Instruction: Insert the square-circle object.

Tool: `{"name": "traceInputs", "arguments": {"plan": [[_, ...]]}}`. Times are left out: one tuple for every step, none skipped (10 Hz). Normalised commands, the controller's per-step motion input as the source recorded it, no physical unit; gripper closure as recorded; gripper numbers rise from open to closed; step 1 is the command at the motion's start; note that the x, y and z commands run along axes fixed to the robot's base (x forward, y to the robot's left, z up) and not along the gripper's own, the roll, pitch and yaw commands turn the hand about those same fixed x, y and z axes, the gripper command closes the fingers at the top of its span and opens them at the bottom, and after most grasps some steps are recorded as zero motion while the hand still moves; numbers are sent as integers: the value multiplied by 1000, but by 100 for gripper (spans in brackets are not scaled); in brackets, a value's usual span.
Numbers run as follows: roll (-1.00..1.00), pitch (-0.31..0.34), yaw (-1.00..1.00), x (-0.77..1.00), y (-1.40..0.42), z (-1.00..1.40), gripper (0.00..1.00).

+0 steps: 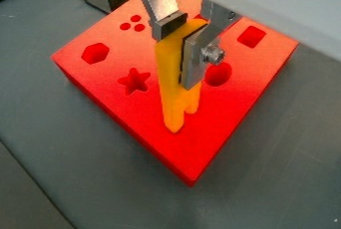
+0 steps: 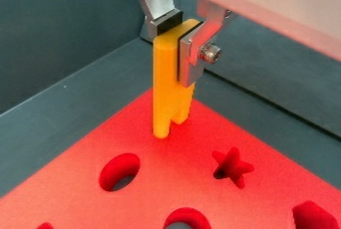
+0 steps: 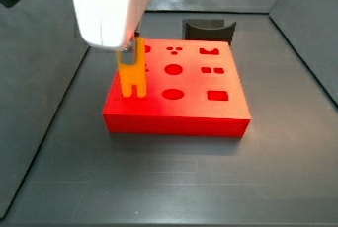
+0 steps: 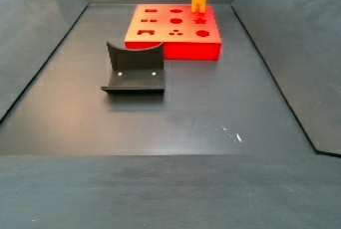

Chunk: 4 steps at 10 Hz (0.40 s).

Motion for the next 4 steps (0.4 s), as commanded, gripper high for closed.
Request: {"name": "traceInputs", "arguments": {"plan": [[0, -106, 143, -426, -97, -503, 100], [89, -71, 114, -180, -94, -580, 100], [43, 0, 0, 0, 0, -109, 100], [0, 0, 0, 0, 0, 0, 100]]}}
